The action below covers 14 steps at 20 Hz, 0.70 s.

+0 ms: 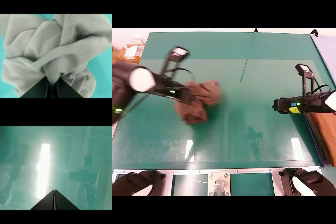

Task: Fold the shirts.

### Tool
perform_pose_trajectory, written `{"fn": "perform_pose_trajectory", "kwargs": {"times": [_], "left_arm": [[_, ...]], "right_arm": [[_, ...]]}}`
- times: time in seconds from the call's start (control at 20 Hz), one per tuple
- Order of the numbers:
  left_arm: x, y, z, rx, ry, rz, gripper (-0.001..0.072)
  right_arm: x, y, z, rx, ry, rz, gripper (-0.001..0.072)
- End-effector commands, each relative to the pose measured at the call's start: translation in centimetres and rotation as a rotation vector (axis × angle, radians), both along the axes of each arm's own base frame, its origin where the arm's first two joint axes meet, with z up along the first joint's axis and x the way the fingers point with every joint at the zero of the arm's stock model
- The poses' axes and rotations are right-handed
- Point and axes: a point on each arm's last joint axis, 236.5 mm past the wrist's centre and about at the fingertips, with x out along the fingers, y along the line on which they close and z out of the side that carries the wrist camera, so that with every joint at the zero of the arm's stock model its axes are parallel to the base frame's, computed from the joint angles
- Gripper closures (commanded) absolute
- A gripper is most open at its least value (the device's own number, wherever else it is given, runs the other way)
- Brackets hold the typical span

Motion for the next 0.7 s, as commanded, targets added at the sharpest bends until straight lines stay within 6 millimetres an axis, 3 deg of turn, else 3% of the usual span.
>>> {"fn": "perform_pose_trajectory", "kwargs": {"times": [0.0,0.05,0.1,0.15,0.25,0.3,0.35,0.4,0.5,0.55,0.65], "left_arm": [[-2.7,-10.5,-1.2,-0.166,0.07,-0.149,0.0686],[-2.3,-12.4,-2.5,-0.211,0.093,-0.144,0.066],[-1.6,-13.7,-3.5,-0.255,0.117,-0.121,0.0351],[-1.0,-14.2,-4.3,-0.296,0.152,-0.09,0.0134],[0.2,-12.5,-4.9,-0.293,0.191,-0.054,0.0137],[0.9,-10.2,-4.9,-0.274,0.221,-0.022,0.0136],[1.4,-7.6,-4.9,-0.25,0.256,0.003,0.0136],[1.7,-4.5,-5.2,-0.232,0.311,0.054,0.0136],[2.2,0.6,-6.2,-0.214,0.38,0.13,0.0136],[2.8,2.5,-6.8,-0.227,0.388,0.181,0.0135],[4.4,4.7,-8.7,-0.289,0.364,0.271,0.0136]], "right_arm": [[0.3,-1.6,0.6,-0.004,0.001,-0.044,0.0698],[0.3,-1.9,0.6,-0.004,0.001,-0.053,0.0698],[0.4,-2.0,0.6,-0.003,0.001,-0.059,0.0697],[0.4,-2.1,0.6,-0.003,0.001,-0.062,0.0697],[0.4,-2.1,0.5,-0.003,0.005,-0.063,0.0697],[0.5,-2.2,0.3,-0.002,0.012,-0.068,0.0694],[0.6,-2.4,-0.1,0.0,0.028,-0.077,0.0585],[0.6,-2.6,-0.8,0.002,0.05,-0.088,0.0431],[-0.2,-2.4,-2.7,0.017,0.109,-0.094,0.0297],[-0.9,-2.2,-4.0,0.027,0.146,-0.095,0.0255],[-2.9,-1.6,-7.1,0.054,0.234,-0.102,0.0255]]}}
